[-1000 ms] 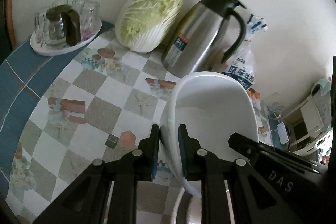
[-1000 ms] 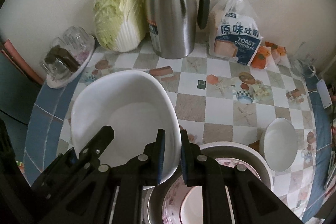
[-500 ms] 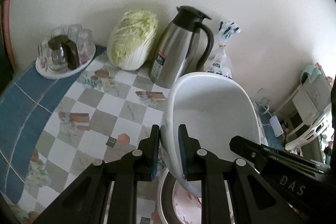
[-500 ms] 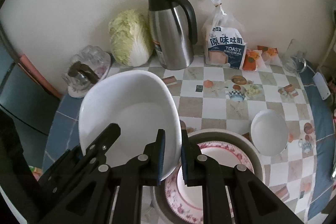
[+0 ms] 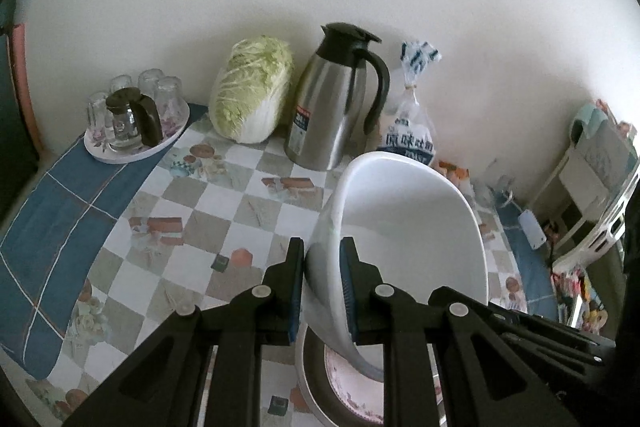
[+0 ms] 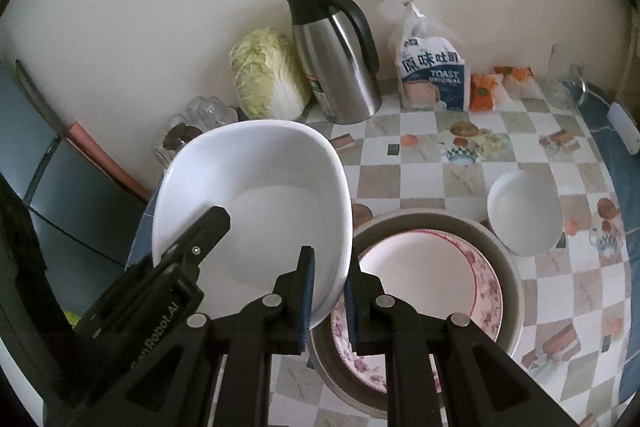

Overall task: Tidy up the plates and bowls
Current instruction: 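Carry the white square bowl over the steel basin with both tools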

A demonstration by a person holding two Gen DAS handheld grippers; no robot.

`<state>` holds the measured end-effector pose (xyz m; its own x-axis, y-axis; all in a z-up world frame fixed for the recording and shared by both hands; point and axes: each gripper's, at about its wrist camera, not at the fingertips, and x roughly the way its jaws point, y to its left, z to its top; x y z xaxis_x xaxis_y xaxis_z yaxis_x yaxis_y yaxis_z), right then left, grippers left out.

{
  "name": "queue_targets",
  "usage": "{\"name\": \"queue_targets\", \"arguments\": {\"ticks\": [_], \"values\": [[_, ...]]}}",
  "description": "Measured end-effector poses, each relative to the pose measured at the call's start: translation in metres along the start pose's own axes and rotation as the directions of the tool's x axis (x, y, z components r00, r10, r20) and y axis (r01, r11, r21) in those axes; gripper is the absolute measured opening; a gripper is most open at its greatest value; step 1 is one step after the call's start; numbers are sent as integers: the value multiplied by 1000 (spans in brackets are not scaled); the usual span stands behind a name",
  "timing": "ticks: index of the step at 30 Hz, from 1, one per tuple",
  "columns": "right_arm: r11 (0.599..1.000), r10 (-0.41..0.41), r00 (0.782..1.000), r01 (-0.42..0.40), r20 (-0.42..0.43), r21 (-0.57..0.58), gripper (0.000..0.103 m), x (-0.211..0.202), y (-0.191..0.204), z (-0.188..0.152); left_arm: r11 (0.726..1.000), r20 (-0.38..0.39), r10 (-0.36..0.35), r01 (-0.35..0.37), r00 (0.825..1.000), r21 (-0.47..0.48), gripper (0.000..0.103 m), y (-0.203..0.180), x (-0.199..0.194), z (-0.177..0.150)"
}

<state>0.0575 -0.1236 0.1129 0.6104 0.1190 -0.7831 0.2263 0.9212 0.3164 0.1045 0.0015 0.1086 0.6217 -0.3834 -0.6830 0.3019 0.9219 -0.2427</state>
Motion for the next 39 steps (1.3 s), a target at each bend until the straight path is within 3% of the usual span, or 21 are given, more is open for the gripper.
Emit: {"name": "queue_targets", "arguments": {"ticks": [17,23,39], "values": [[983,86,992,-100,92,155,15,-9,-66,-29,984,-16,51,-48,999,173,18,-59,15,-19],[985,78,990,-95,120,142,15,-17,-73,-29,986,-41,28,-21,999,167,18,-63,21,-22],[978,88,991,-104,97,179,17,-10,-96,-34,982,-84,42,-26,996,189,18,-77,39,-34]]}}
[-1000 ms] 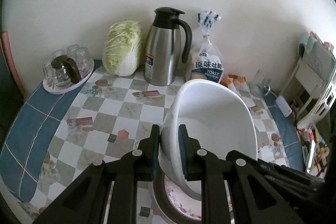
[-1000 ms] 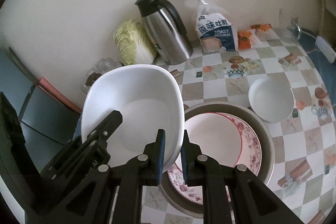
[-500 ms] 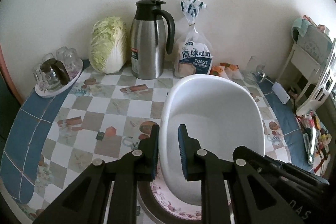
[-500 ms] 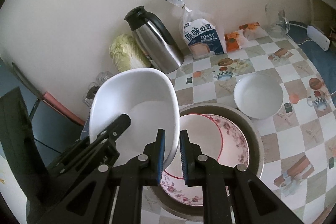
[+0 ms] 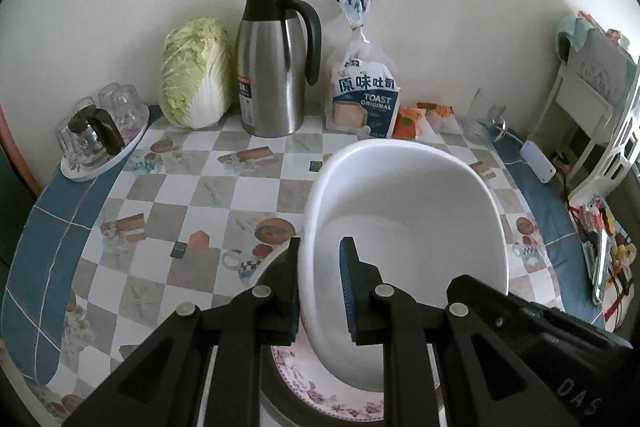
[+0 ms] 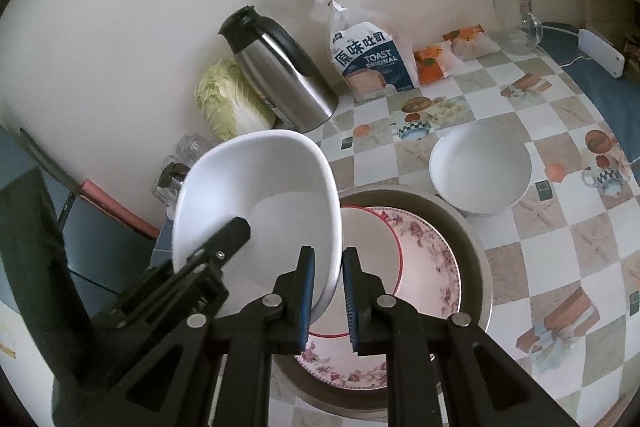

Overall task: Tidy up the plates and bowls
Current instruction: 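Carry the white square bowl over the steel basin with both tools, then lower the white square bowl into the red-rimmed bowl with both tools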

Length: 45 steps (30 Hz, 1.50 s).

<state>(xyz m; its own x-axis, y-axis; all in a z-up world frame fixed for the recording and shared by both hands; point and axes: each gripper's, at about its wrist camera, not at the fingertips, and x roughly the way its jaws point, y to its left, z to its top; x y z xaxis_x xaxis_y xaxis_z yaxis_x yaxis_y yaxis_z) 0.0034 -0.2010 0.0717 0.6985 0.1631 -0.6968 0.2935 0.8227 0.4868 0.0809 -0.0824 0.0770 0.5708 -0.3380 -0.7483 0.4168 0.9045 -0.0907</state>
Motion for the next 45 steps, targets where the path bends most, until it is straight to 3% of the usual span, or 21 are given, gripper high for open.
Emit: {"name": "queue_targets", "arguments": {"ticks": [45], "values": [[998,-38,994,43,-99,44,18,28,-19,-6,1000,-164,-16,15,986,-6,18,2,37,-12]]}}
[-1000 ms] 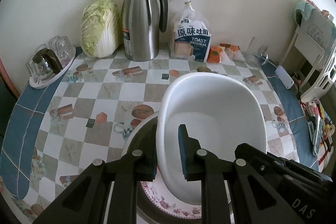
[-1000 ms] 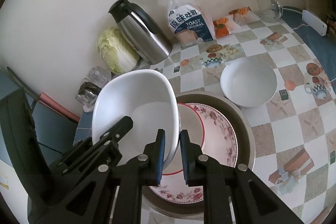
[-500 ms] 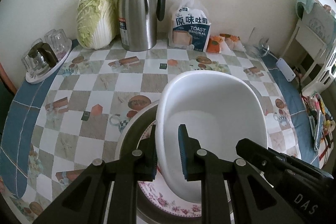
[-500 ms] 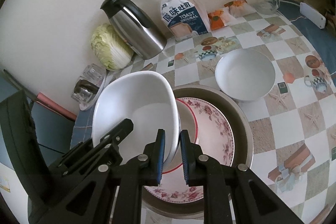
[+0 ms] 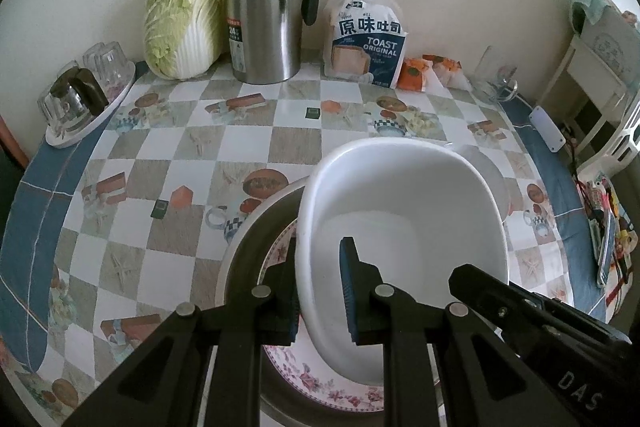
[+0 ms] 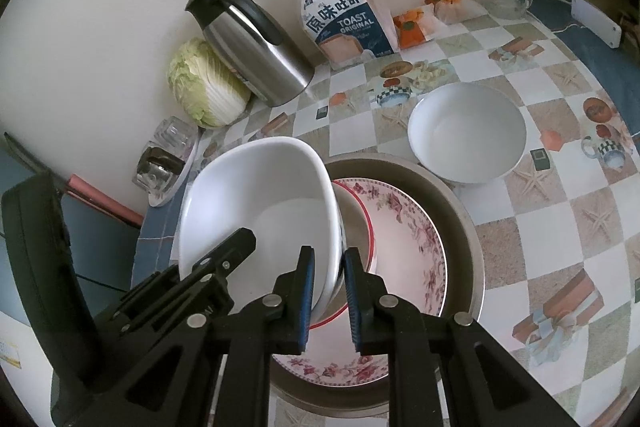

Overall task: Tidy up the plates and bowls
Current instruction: 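Lower the white square bowl into the red-rimmed bowl with both tools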

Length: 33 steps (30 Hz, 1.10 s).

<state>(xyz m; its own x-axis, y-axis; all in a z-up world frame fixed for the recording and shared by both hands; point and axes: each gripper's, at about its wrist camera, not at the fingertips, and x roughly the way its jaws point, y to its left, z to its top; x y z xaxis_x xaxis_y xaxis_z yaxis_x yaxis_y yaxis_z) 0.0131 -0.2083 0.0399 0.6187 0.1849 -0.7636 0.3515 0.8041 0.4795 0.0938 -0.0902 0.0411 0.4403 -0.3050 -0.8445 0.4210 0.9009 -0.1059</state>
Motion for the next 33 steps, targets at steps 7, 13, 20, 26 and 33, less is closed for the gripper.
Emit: {"name": "queue_targets", "arguments": {"ticks": [7,13,20,26,33], "values": [[1000,-12,1000,12,-12,3,18,5,0,-1,1000,-14,-3,3,1000,-6,18,2,3,-1],[1000,-19,1000,19,-19,8,18,8,-2,-1,1000,-25,-12,12,1000,-9,18,2,6,-2],[1000,-22,1000,22,-19,15,19,10,-3,-1,999,-36,-32,31,999,-28,18,5,9,-2],[1000,-26,999,26,-18,13,19,9,-3,0,998,-41,-41,39,998,-39,20,6,10,-2],[999,-53,998,53,-12,-9,19,8,0,0,998,-41,-40,38,998,-42,20,6,9,-2]]}}
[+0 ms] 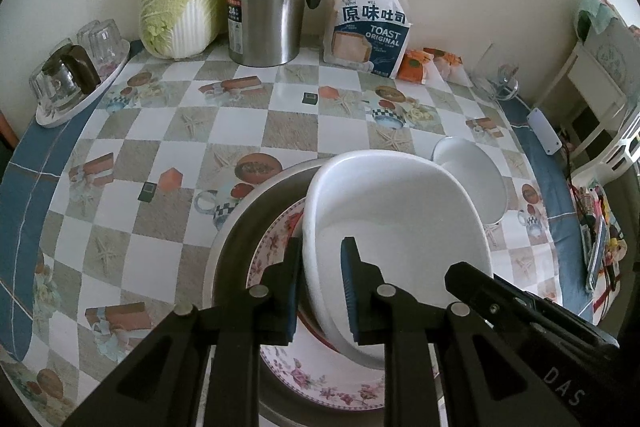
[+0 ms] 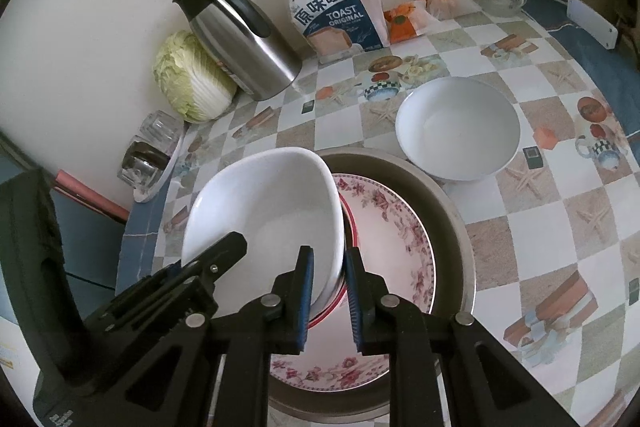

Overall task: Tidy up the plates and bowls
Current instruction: 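Lower the white square bowl into the red-rimmed bowl with both tools, then open both tools and release the white square bowl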

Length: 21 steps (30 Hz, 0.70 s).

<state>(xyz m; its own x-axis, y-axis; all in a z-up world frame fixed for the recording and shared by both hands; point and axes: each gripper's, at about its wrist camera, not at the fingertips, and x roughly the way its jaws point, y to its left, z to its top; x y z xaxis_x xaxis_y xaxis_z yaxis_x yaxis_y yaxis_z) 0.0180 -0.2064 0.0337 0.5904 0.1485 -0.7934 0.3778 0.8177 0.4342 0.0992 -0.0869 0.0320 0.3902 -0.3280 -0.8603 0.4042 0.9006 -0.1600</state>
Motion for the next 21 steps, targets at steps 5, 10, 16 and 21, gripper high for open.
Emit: {"name": "queue_targets", "arguments": {"ticks": [5,10,16,21], "values": [[1000,-14,1000,14,7,-18,19,-2,4,0,1000,0,-8,8,1000,-8,20,2,-1,1],[1000,-14,1000,15,17,-25,19,-5,4,1,1000,-2,-11,11,1000,-13,20,3,-1,2],[1000,-7,1000,7,26,-28,19,-9,5,2,999,61,30,-29,998,-22,44,10,-17,4],[1000,-5,999,6,38,-27,19,-13,5,4,997,77,25,-20,997,-72,48,24,-24,9]]}}
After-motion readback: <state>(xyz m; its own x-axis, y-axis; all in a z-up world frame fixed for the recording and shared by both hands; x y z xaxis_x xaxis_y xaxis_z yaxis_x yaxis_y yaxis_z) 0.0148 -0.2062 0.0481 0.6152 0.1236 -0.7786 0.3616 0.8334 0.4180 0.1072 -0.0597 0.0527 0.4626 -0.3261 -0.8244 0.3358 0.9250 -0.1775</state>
